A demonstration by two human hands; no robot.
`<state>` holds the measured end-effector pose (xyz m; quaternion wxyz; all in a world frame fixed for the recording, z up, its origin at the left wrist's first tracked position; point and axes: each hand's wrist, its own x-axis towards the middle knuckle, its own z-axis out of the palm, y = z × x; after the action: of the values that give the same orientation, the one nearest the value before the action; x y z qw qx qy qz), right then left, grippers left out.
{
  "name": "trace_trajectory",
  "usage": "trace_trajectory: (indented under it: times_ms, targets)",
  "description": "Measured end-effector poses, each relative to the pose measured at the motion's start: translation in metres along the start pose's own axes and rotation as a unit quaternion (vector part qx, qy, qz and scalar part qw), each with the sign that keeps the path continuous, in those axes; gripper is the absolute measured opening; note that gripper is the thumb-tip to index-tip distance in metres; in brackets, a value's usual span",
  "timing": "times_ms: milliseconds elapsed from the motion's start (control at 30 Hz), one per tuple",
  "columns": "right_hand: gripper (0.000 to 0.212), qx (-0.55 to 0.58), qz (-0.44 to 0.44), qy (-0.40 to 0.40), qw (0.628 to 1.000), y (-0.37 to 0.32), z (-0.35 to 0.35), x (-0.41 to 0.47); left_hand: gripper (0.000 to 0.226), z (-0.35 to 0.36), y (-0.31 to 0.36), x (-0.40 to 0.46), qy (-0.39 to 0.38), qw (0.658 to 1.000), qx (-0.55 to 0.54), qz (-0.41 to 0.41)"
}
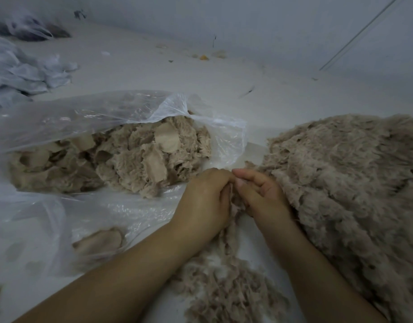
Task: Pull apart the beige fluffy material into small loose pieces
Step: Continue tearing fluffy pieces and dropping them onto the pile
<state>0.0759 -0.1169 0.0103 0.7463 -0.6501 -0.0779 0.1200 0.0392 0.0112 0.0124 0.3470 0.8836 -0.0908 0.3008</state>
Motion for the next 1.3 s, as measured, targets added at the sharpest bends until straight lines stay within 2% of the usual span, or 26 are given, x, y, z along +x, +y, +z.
trace_trajectory:
  times_ms: [67,100,200,300,367,433,500,600,833,1000,1167,1300]
  targets:
    - [0.022,-0.047,-0.009,-0.013,0.999,0.001,0.000,0.000,0.021,-0.002,0.000,-0.002,0.029,0.998,-0.038,-0.031]
    - [0.022,-0.078,-0.014,-0.012,0.997,0.002,-0.001,0.001,0.022,-0.003,0.000,-0.002,0.039,0.994,-0.069,-0.080]
    - [0.022,-0.108,-0.016,-0.003,0.994,0.005,-0.001,0.003,0.026,-0.006,-0.002,-0.001,0.039,0.946,-0.215,-0.237]
    - [0.030,-0.077,-0.007,-0.014,0.997,0.006,-0.001,0.004,0.022,-0.008,-0.003,0.001,0.038,0.899,-0.339,-0.274]
    - [0.020,-0.083,-0.017,-0.026,0.996,0.006,-0.002,0.004,0.021,-0.008,-0.001,0.000,0.047,0.880,-0.372,-0.292]
    - [0.006,-0.088,-0.024,-0.027,0.995,0.005,-0.002,0.003,0.024,-0.007,-0.001,0.000,0.069,0.877,-0.366,-0.305]
    - [0.002,-0.091,-0.021,-0.019,0.995,0.005,-0.003,0.002,0.028,-0.007,-0.003,0.002,0.096,0.878,-0.358,-0.303]
    - [0.021,-0.087,-0.012,0.016,0.996,0.004,-0.004,0.004,0.030,-0.010,-0.007,0.005,0.127,0.862,-0.380,-0.310]
    - [0.028,-0.077,0.005,0.055,0.995,0.005,-0.004,0.004,0.033,-0.010,-0.012,0.002,0.100,0.825,-0.452,-0.323]
    - [0.032,-0.121,-0.024,0.015,0.992,0.005,-0.004,0.002,0.035,-0.010,-0.010,0.005,0.096,0.794,-0.505,-0.326]
    - [0.028,-0.129,-0.076,-0.043,0.988,0.004,-0.004,-0.001,0.035,-0.009,-0.007,0.004,0.075,0.798,-0.505,-0.322]
    - [0.024,-0.147,-0.067,-0.024,0.987,0.005,-0.003,-0.002,0.036,-0.007,-0.003,0.004,0.069,0.803,-0.494,-0.326]
